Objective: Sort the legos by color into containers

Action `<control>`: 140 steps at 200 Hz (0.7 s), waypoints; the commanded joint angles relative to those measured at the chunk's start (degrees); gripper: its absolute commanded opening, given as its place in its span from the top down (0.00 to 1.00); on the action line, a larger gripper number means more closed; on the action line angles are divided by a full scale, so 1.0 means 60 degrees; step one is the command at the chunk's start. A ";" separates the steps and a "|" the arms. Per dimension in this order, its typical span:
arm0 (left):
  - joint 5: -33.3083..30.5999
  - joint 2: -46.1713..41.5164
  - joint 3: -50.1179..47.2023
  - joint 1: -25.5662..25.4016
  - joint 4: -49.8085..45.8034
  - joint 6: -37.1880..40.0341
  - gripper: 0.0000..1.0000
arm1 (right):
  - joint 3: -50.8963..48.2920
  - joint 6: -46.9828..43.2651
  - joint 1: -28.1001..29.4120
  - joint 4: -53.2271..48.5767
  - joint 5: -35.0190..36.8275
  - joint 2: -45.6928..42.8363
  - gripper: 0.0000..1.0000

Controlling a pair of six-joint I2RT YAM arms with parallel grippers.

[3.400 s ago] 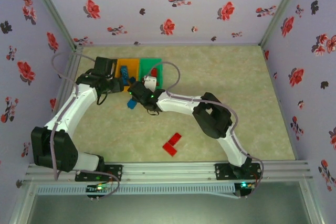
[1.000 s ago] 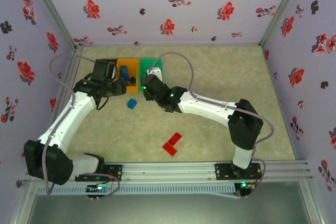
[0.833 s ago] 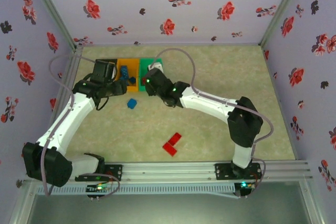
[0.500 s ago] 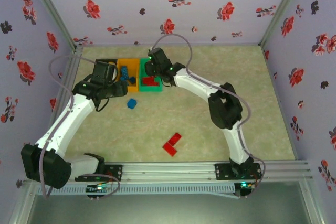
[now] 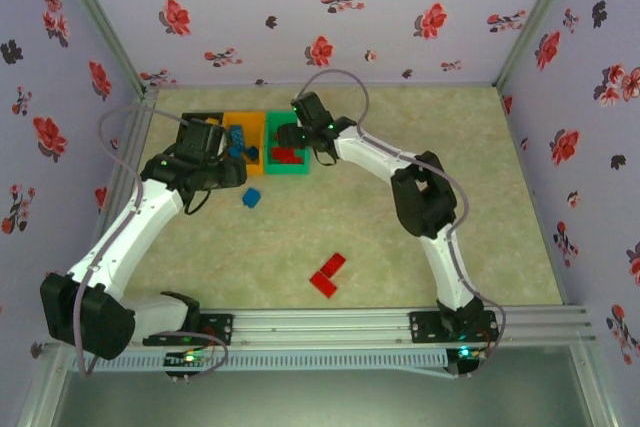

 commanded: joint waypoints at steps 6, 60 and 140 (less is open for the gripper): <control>-0.0097 0.0384 -0.0322 -0.0219 0.0249 -0.0125 0.35 | -0.1732 0.0293 0.0000 0.1096 -0.0014 -0.1999 0.24; -0.0071 0.1099 -0.0924 -0.0511 0.0955 -0.0101 0.35 | -0.4386 0.0243 0.0000 0.1370 0.0194 -0.4626 0.22; 0.0255 0.2978 -0.1269 -0.0572 0.1994 0.1665 0.37 | -0.6487 0.0649 -0.0058 0.1634 0.0803 -0.6161 0.21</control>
